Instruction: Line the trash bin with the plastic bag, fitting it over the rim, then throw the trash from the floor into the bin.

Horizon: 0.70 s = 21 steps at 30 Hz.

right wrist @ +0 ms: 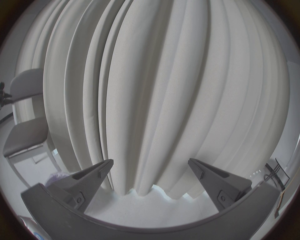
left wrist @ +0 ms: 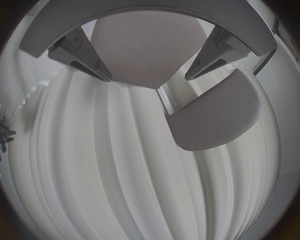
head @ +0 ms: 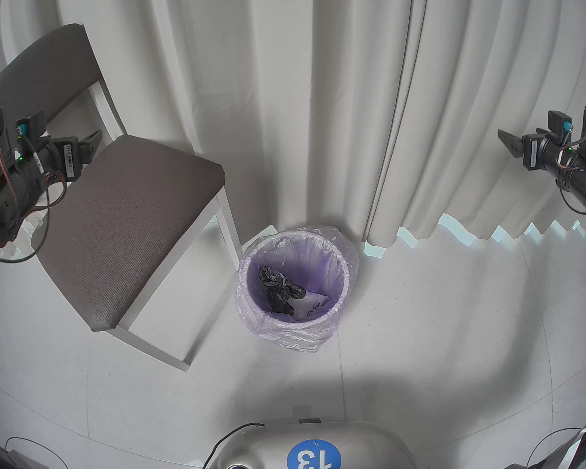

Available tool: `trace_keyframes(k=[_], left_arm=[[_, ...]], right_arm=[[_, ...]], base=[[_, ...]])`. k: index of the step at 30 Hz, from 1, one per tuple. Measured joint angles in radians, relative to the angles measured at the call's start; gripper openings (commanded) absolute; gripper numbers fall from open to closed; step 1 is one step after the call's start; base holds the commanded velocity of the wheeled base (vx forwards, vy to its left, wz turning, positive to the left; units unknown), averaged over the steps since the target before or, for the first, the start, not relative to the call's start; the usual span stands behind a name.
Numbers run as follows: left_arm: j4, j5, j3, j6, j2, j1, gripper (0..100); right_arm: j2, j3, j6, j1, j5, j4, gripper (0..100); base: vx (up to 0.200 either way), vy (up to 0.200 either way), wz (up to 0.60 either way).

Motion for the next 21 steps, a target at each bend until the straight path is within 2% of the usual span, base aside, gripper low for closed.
trace_keyframes(k=[6, 11, 21], left_arm=[[0.186, 0.003, -0.016, -0.021, -0.131, 0.016, 100], [0.312, 0.039, -0.023, -0.051, -0.266, 0.027, 100], [0.673, 0.097, -0.050, -0.069, -0.541, 0.049, 100]], right_arm=[[-0.086, -0.011, 0.024, -0.021, 0.001, -0.009, 100], [-0.190, 0.008, 0.043, -0.037, 0.005, -0.011, 100], [-0.483, 0.184, 0.064, -0.041, 0.007, 0.003, 100]], base=[[0.000, 0.000, 0.00], [0.000, 0.000, 0.00], [0.000, 0.000, 0.00]])
